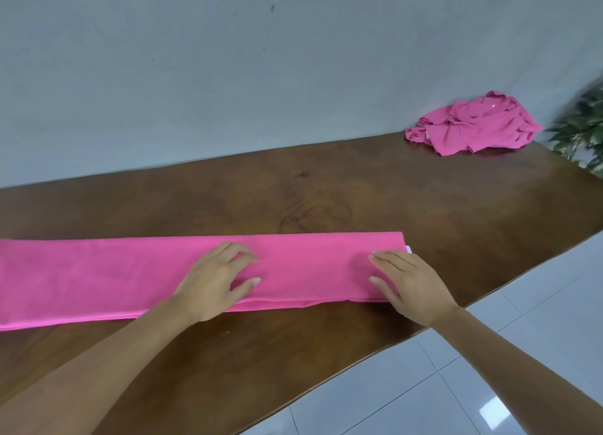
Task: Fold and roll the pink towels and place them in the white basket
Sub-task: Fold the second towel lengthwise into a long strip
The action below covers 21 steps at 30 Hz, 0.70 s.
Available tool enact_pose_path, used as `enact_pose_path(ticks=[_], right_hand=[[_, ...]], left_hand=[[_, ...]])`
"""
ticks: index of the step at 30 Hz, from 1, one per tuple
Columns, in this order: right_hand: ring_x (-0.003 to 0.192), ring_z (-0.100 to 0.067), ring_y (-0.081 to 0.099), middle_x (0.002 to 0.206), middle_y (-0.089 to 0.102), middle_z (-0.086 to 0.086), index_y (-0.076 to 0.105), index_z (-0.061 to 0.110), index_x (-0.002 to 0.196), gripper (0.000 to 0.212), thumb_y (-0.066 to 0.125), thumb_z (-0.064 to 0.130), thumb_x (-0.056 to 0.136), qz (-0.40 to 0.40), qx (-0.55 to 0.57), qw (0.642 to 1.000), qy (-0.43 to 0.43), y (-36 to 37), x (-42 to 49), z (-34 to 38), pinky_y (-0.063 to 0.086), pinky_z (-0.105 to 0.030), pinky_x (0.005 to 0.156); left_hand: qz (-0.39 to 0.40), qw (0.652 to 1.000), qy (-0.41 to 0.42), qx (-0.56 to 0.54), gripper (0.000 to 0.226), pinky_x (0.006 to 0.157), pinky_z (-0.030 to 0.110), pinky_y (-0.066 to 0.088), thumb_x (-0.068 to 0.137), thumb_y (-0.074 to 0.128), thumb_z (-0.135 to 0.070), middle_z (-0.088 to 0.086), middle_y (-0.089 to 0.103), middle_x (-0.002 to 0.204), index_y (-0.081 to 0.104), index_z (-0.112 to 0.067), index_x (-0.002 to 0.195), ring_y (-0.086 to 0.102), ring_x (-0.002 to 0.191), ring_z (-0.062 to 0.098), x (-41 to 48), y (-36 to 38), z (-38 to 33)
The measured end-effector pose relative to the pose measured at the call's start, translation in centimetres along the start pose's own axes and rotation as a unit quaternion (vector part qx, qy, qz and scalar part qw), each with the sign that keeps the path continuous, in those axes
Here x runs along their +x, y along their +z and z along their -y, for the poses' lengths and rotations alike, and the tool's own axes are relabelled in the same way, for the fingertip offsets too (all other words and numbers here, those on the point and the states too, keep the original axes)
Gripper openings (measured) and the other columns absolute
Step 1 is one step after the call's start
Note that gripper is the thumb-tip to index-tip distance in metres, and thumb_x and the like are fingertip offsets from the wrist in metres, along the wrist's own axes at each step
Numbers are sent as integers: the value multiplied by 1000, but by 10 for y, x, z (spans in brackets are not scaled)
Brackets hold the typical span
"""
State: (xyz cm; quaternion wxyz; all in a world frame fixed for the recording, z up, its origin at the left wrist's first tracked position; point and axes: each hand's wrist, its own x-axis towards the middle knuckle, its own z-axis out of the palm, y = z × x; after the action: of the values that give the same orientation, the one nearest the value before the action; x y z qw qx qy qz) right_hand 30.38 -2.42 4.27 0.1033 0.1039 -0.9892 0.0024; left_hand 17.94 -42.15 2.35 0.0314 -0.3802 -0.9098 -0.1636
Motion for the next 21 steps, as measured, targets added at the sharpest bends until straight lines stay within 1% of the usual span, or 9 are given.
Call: enact_pose_path(ticks=[2, 4, 6, 7, 9, 11, 15, 18, 21], right_hand=[[128, -19, 58, 137, 63, -1, 59, 16, 139, 55, 35, 51, 104, -3, 36, 999, 30, 0, 26, 28, 44, -37, 107], [136, -20, 51, 146, 56, -2, 52, 15, 145, 51, 37, 44, 106, 4, 82, 995, 54, 4, 55, 61, 37, -35, 113], [145, -17, 38, 156, 44, 0, 42, 15, 152, 48, 39, 33, 108, 34, 126, 990, 61, 12, 86, 95, 29, -34, 120], [148, -16, 32, 159, 39, 0, 38, 16, 154, 48, 38, 29, 108, 47, 142, 987, 63, 17, 101, 112, 27, -34, 122], [152, -15, 23, 164, 30, 1, 31, 18, 158, 49, 34, 29, 109, 73, 159, 981, 82, 27, 125, 145, 22, -33, 123], [154, -20, 15, 167, 21, 0, 23, 23, 160, 53, 30, 38, 110, 115, 146, 975, 122, 37, 143, 176, 15, -38, 125], [154, -39, -11, 169, -6, -10, -2, 34, 160, 72, 11, 69, 98, 196, 77, 955, 209, 55, 156, 225, -4, -61, 122], [151, -41, -19, 167, -16, -12, -12, 37, 158, 85, -3, 82, 86, 189, 60, 954, 225, 63, 155, 237, -7, -66, 119], [153, -36, -19, 167, -16, -11, -13, 40, 157, 87, -9, 85, 82, 181, 44, 959, 213, 66, 152, 237, -5, -66, 119]], left_hand=[[26, 999, -14, 13, 76, 118, 33, 26, 94, 19, -76, -9, 43, 153, 48, -31, 148, 36, 142, 11, 3, -4, 7], [60, 997, -34, 23, 78, 123, 34, 13, 94, 22, -74, -8, 26, 164, 31, -30, 158, 19, 153, 14, 3, -5, 12], [95, 993, -53, 34, 83, 124, 36, 6, 93, 23, -73, -7, 10, 169, 15, -27, 162, 3, 156, 14, 3, -3, 15], [111, 991, -64, 36, 87, 125, 38, 4, 91, 19, -75, -7, 4, 170, 9, -26, 163, -2, 156, 15, 2, -3, 15], [134, 987, -84, 39, 92, 127, 42, 2, 87, 11, -78, -6, -4, 170, 1, -25, 163, -9, 156, 17, -1, -1, 15], [140, 984, -95, 54, 89, 127, 44, -1, 91, 13, -76, -4, -7, 170, -4, -25, 162, -13, 156, 20, -6, 2, 15], [127, 983, -117, 68, 88, 126, 49, -4, 93, 13, -76, -2, -7, 170, -3, -25, 162, -14, 155, 27, -21, 1, 24], [119, 980, -138, 79, 88, 127, 47, -3, 89, 0, -75, -2, -7, 170, -5, -26, 162, -13, 156, 25, -34, -6, 49], [117, 975, -166, 84, 85, 127, 46, -4, 91, -1, -75, -3, -11, 170, -8, -28, 162, -15, 155, 22, -51, -15, 82]])
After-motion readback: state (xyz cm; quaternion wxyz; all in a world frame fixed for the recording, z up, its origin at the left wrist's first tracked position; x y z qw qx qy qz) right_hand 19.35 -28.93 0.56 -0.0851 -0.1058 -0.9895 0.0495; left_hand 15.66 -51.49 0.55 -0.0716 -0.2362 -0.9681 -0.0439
